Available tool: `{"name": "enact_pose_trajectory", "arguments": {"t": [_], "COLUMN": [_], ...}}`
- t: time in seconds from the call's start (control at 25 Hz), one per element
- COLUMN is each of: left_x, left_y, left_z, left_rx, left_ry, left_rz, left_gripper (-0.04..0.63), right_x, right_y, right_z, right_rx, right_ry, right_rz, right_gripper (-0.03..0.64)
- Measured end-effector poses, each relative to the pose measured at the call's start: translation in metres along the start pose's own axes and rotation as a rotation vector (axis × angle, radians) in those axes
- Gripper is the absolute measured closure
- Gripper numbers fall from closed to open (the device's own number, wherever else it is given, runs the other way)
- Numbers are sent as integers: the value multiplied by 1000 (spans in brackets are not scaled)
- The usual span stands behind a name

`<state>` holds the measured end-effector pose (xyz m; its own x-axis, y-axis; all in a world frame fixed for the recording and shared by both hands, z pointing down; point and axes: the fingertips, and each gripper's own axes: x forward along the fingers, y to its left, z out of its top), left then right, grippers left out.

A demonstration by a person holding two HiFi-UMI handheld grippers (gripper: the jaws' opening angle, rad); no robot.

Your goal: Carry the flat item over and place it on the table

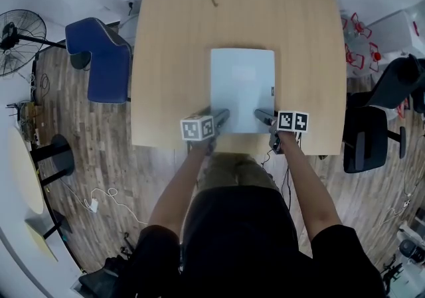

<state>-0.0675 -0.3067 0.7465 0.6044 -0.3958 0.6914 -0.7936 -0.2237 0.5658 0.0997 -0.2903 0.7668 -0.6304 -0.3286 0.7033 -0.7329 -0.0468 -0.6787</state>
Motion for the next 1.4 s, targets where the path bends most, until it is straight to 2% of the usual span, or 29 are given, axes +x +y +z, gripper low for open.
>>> {"name": "enact_pose_trajectory", "arguments": {"t": [0.24,0.36,0.56,0.76,0.88,0.96,1.0,1.04,1.12,1.2,1.4], "left_x": [-14,-34,-89,-163,-202,-219,-225,-231,-240,-249,-271], "left_y": [-1,-12,-50,-97,-121,-131,-134,-136,-140,-143,-138], "left_z": [8,19,37,56,61,61,61,62,67,76,105], "left_rx": [-33,-14,30,22,99,154,171,185,217,251,330], "left_ry": [-49,-102,-223,-384,-474,-516,-535,-551,-579,-598,-654], "left_rz": [-19,-29,-90,-168,-183,-174,-163,-150,-135,-136,-106], "left_gripper": [258,262,279,369,469,545,565,588,595,595,595], "right_x": [-11,-33,-87,-153,-181,-197,-204,-211,-221,-228,-240], "right_y": [8,25,68,110,136,156,167,178,199,210,216], "right_z": [-2,-1,-1,-2,-6,-4,-1,2,10,18,33], "right_rx": [-19,-51,-106,-182,-271,-388,-460,-529,-630,-665,-634], "right_ry": [-19,-64,-226,-390,-398,-420,-443,-475,-548,-613,-726], "right_rz": [-15,12,91,125,152,132,112,93,63,33,-22], "right_gripper": [218,218,253,272,276,300,328,328,372,424,502]}}
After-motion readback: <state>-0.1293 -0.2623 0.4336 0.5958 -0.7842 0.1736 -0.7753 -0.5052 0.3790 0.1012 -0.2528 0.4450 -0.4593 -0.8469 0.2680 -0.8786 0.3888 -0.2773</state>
